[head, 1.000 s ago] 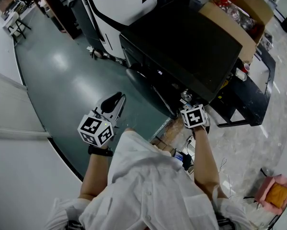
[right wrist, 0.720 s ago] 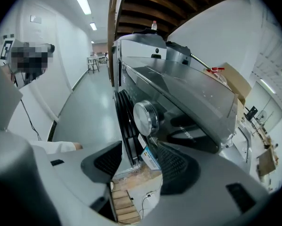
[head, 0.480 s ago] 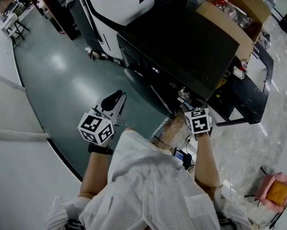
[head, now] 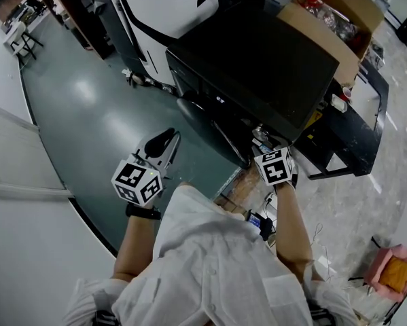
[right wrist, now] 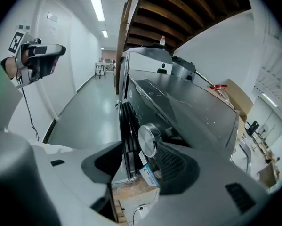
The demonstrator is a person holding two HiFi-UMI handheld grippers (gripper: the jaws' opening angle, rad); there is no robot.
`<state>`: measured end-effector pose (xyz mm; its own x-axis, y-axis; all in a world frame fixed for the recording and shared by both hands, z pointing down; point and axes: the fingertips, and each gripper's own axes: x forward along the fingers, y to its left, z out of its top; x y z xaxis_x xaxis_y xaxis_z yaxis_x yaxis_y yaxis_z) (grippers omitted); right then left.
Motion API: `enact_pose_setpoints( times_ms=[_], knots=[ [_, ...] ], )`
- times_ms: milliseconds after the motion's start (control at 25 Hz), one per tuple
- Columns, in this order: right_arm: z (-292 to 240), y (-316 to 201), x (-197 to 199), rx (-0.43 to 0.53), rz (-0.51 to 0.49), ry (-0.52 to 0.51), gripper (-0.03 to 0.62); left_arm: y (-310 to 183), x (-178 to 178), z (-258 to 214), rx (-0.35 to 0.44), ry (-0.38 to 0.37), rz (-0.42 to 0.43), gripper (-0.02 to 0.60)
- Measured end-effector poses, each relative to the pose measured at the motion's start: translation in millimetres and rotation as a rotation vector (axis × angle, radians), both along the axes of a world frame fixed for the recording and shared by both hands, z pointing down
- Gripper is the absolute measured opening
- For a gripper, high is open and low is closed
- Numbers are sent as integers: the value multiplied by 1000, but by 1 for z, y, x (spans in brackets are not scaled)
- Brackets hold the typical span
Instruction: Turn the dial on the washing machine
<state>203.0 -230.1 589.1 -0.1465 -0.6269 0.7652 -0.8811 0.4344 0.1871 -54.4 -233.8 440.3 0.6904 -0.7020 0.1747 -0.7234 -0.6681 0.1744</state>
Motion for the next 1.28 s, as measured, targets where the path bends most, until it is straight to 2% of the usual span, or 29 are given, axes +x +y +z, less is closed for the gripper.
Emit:
enact_pose_setpoints(
  times_ms=[840, 1280],
  knots=[
    [13, 5, 4, -92, 65, -9, 248, 5, -7, 2, 0, 11, -2, 60],
    [11, 4, 3, -74, 76, -26, 245, 8, -13, 1, 5, 18, -9, 60]
  ],
)
